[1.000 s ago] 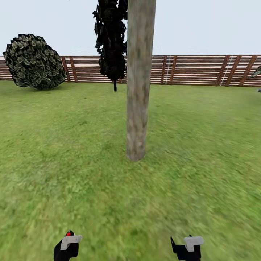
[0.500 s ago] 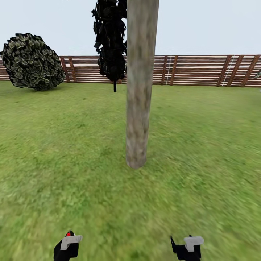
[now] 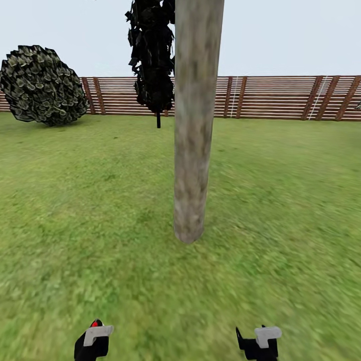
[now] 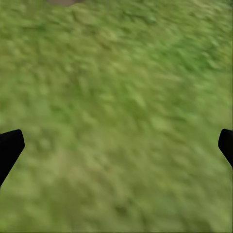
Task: In the garden, pick up the pesticide atomizer on the floor and spray pesticide onto both trees until each tree trunk is fully covered.
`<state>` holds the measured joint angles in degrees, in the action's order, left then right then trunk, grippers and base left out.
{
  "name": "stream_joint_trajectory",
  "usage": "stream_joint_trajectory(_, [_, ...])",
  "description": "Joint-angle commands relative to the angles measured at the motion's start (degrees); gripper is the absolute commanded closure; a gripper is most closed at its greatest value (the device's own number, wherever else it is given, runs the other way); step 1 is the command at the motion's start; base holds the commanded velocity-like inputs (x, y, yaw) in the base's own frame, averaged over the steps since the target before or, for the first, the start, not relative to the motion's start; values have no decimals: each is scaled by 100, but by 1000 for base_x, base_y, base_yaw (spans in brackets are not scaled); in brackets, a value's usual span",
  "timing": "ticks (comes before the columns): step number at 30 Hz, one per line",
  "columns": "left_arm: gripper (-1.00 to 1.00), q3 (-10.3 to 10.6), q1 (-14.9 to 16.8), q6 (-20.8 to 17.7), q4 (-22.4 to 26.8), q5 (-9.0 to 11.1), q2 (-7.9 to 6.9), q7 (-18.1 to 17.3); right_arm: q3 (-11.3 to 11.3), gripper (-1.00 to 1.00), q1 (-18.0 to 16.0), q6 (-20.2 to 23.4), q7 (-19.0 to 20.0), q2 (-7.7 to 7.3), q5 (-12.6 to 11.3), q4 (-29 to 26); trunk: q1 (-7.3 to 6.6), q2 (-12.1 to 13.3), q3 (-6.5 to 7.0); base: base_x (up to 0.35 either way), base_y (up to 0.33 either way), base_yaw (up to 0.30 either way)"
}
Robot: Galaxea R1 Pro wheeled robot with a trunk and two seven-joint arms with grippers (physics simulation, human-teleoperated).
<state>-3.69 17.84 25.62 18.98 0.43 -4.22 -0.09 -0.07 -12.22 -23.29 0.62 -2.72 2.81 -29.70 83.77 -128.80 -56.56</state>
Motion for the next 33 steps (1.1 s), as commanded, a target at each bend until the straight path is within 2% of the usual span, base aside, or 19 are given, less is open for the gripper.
stream_joint_trajectory(1, [100,0,-2,1,1,0,0,0,0,-100,0,0,0,0,0,0,0,0,0,45,0,0])
stream_joint_trajectory(11, [100,0,-9,5,9,1,0,0,3,-100,0,-2,-3,0,0,-7,0,0,0,7,0,-9])
stream_joint_trajectory(24, [100,9,0,12,116,3,24,-11,-6,-100,0,-8,-8,0,-15,112,0,0,7,0,0,-258])
stream_joint_trajectory(28, [100,6,-5,-28,254,-10,-12,-16,-6,-100,0,-9,-13,4,-17,127,0,0,12,0,0,-218])
stream_joint_trajectory(33, [100,8,3,-83,313,-41,-193,-42,-9,-100,0,-2,0,6,-8,118,0,0,14,0,0,-49])
